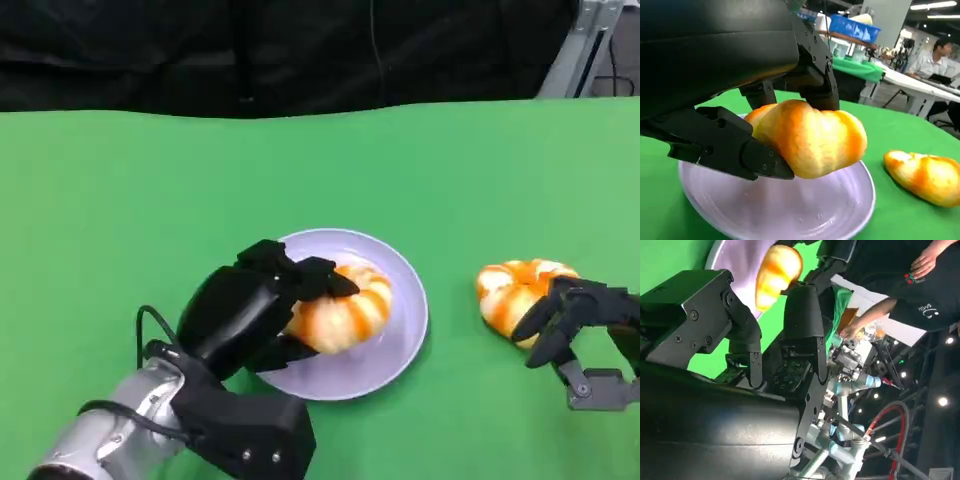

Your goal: Grasp the bread from the table and place it into the plate.

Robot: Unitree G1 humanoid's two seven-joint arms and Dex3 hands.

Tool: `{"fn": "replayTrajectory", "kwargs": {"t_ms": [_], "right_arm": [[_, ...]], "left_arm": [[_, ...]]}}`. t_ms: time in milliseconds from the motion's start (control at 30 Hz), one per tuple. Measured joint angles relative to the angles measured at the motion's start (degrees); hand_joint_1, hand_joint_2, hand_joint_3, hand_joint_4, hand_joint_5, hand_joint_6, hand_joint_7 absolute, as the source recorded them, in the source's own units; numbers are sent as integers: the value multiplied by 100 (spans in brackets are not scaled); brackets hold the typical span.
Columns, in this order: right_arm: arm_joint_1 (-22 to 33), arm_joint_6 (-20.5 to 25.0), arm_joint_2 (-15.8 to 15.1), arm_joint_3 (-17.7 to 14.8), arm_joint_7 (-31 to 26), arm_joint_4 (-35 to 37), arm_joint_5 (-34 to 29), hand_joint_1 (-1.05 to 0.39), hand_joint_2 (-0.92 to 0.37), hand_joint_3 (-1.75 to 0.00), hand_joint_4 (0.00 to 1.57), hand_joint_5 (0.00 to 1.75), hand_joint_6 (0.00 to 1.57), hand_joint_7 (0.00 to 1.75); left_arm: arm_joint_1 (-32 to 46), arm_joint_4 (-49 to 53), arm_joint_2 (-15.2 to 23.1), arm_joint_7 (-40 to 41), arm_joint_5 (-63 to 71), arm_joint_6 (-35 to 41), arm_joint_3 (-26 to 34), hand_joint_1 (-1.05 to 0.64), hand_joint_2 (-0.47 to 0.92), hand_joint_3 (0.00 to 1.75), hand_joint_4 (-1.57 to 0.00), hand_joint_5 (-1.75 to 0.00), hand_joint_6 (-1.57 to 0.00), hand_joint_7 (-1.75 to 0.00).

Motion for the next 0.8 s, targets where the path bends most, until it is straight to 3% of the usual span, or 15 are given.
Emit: {"fn": "replayTrajectory", "kwargs": {"t_ms": [67, 100, 367, 400, 500, 800], "right_arm": [[0, 0, 0, 0, -15, 0, -1, 22, -52, -113, 100, 122, 103, 99], [0, 0, 0, 0, -19, 0, -3, 22, -52, -113, 100, 122, 103, 99], [0, 0, 0, 0, -29, 0, -4, 22, -53, -113, 100, 123, 103, 100], [0, 0, 0, 0, -29, 0, -4, 22, -52, -113, 100, 123, 103, 100], [0, -2, 0, 0, -35, 1, -17, 22, -51, -114, 101, 123, 103, 100], [0, -1, 0, 0, -70, -1, -38, 23, -51, -116, 101, 123, 104, 100]], "left_arm": [[-20, 5, 3, 0, 46, 3, -20, -18, 92, 12, -62, -72, -85, -19], [-31, 8, 6, -1, 73, 3, -34, -18, 92, 12, -65, -64, -87, -13], [-37, 41, 27, -47, 177, 5, -39, -19, 92, 12, -69, -53, -90, -5], [-37, 41, 27, -47, 177, 5, -39, -34, 92, 12, -61, -29, -72, -2], [-36, 41, 45, -44, 219, 7, -39, -46, 92, 11, -58, -9, -59, 0], [-28, 37, 73, -46, 217, 27, -27, -56, 92, 13, -59, -4, -57, 0]]}}
